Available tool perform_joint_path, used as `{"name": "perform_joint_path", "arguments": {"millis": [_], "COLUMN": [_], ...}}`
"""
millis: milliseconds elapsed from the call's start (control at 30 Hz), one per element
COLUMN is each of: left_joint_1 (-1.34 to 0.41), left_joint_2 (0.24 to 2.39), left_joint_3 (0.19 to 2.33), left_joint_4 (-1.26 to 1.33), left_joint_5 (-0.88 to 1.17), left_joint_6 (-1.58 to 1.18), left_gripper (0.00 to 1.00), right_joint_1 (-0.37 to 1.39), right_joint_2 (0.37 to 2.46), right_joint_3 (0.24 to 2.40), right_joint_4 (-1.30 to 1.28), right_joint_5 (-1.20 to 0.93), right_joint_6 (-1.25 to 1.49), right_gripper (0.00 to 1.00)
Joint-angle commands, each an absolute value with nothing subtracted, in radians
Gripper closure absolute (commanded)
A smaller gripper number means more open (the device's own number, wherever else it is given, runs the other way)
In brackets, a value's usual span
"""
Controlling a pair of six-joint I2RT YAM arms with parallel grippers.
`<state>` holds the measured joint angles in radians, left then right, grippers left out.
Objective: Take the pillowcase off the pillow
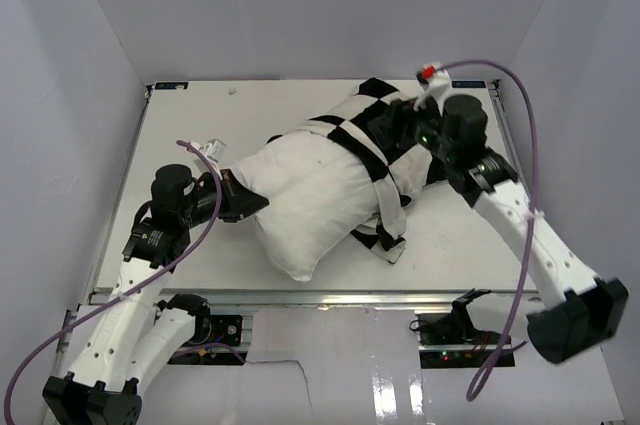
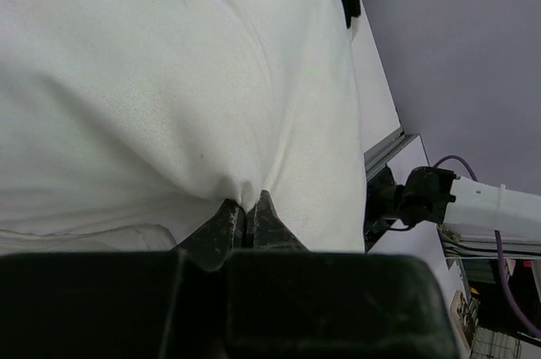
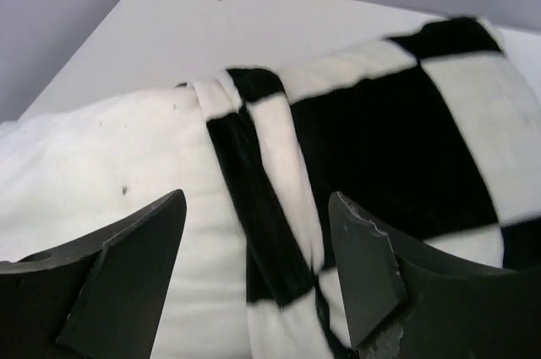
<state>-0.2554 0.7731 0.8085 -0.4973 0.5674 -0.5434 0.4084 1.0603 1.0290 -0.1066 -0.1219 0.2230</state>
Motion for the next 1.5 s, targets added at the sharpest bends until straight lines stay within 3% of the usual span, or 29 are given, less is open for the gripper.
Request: {"name": "perform_joint_path", "arguments": {"millis": [0, 200, 533, 633, 667, 700, 867, 967, 1100, 1200, 1267, 1333, 1367, 1467], "left_joint_1": [-0.252, -0.253, -0.253, -0.253, -0.253, -0.253, -0.253, -0.253, -0.253, -0.253, -0.253, -0.253, -0.253, -0.253], "left_joint_2": [0.703, 0.669, 0.666, 0.669, 0.669, 0.666, 0.621, 0.601, 0.586, 0.586, 0.609, 0.629, 0.64, 0.684], "left_joint_3": [0.77, 0.749, 0.796, 0.847, 0.888, 0.932, 1.035, 1.11, 1.146, 1.112, 1.092, 1.069, 1.069, 1.083], "left_joint_4": [-0.428, -0.426, -0.436, -0.48, -0.495, -0.529, -0.643, -0.719, -0.762, -0.749, -0.715, -0.69, -0.675, -0.649], "left_joint_5": [0.56, 0.566, 0.555, 0.528, 0.502, 0.486, 0.355, 0.267, 0.21, 0.19, 0.198, 0.212, 0.216, 0.23], "left_joint_6": [-0.566, -0.574, -0.571, -0.56, -0.557, -0.552, -0.551, -0.546, -0.552, -0.557, -0.555, -0.554, -0.555, -0.552], "left_gripper": [1.0, 1.0, 1.0, 1.0, 1.0, 1.0, 1.0, 1.0, 1.0, 1.0, 1.0, 1.0, 1.0, 1.0], "right_joint_1": [0.489, 0.569, 0.604, 0.586, 0.562, 0.523, 0.405, 0.333, 0.25, 0.242, 0.252, 0.281, 0.293, 0.321], "right_joint_2": [1.304, 1.639, 1.913, 1.988, 2.014, 2.038, 2.075, 2.083, 2.069, 2.057, 2.017, 1.921, 1.872, 1.67], "right_joint_3": [1.274, 1.646, 1.824, 1.89, 1.902, 1.931, 1.983, 1.983, 1.96, 1.945, 1.913, 1.849, 1.795, 1.579], "right_joint_4": [-0.202, -0.4, -0.503, -0.523, -0.522, -0.52, -0.491, -0.474, -0.471, -0.486, -0.505, -0.514, -0.502, -0.425], "right_joint_5": [-0.186, -0.164, -0.079, -0.003, 0.038, 0.073, 0.146, 0.189, 0.175, 0.07, -0.018, -0.084, -0.092, -0.127], "right_joint_6": [0.082, -0.063, -0.129, -0.112, -0.103, -0.077, -0.018, 0.018, 0.08, 0.089, 0.087, 0.089, 0.084, 0.098], "right_gripper": [0.25, 0.24, 0.27, 0.38, 0.5, 0.55, 0.74, 0.79, 0.79, 0.77, 0.69, 0.5, 0.33, 0.19]}}
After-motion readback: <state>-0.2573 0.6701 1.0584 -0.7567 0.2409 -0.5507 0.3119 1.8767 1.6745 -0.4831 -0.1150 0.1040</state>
